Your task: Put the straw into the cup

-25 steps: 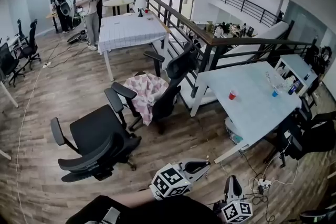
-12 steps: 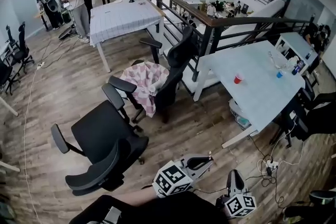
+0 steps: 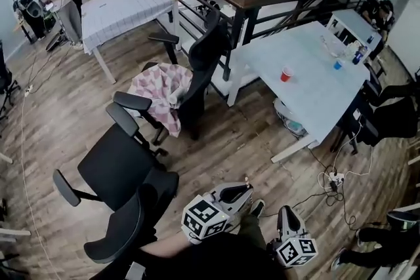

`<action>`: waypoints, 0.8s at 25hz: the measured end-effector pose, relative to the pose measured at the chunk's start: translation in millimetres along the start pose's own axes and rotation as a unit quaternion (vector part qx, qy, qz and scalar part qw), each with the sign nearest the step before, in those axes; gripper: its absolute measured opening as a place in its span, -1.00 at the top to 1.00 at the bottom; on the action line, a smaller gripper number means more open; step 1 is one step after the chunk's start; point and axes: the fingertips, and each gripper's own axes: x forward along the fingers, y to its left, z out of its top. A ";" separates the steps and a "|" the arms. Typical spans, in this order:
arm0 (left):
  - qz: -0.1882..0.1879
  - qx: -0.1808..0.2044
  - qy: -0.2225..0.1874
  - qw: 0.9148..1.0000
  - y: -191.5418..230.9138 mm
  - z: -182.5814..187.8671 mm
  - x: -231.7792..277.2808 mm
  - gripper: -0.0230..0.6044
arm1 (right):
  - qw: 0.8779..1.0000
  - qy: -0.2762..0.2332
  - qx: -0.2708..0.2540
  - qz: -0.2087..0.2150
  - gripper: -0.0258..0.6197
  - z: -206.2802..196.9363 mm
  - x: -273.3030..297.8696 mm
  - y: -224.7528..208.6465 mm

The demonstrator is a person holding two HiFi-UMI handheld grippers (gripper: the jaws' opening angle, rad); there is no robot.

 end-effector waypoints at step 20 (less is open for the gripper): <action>0.051 0.048 0.003 0.998 24.4 75.0 180.6 0.82 | 0.998 -0.024 0.030 0.059 0.77 118.2 112.5 -148.4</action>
